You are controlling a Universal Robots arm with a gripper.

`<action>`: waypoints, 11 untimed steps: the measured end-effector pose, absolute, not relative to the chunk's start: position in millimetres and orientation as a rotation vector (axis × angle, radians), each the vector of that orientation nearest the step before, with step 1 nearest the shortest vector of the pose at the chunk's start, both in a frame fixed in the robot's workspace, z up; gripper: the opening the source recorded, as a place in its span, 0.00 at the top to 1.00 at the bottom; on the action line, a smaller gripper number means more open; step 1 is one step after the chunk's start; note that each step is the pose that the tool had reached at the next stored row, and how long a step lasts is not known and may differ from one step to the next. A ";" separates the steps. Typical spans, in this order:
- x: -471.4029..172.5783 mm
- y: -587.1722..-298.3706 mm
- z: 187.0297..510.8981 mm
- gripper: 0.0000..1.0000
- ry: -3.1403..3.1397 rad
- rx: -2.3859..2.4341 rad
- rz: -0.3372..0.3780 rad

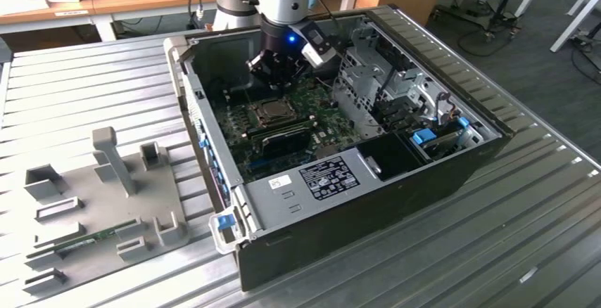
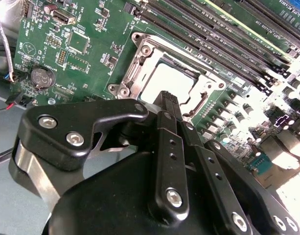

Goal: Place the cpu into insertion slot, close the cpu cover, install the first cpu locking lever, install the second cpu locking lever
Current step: 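Install the first cpu locking lever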

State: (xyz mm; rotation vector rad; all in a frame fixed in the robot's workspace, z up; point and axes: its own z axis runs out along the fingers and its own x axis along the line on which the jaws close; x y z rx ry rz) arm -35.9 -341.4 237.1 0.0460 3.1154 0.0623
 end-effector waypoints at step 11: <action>-53.0 -341.3 236.4 0.89 3.116 0.046 0.062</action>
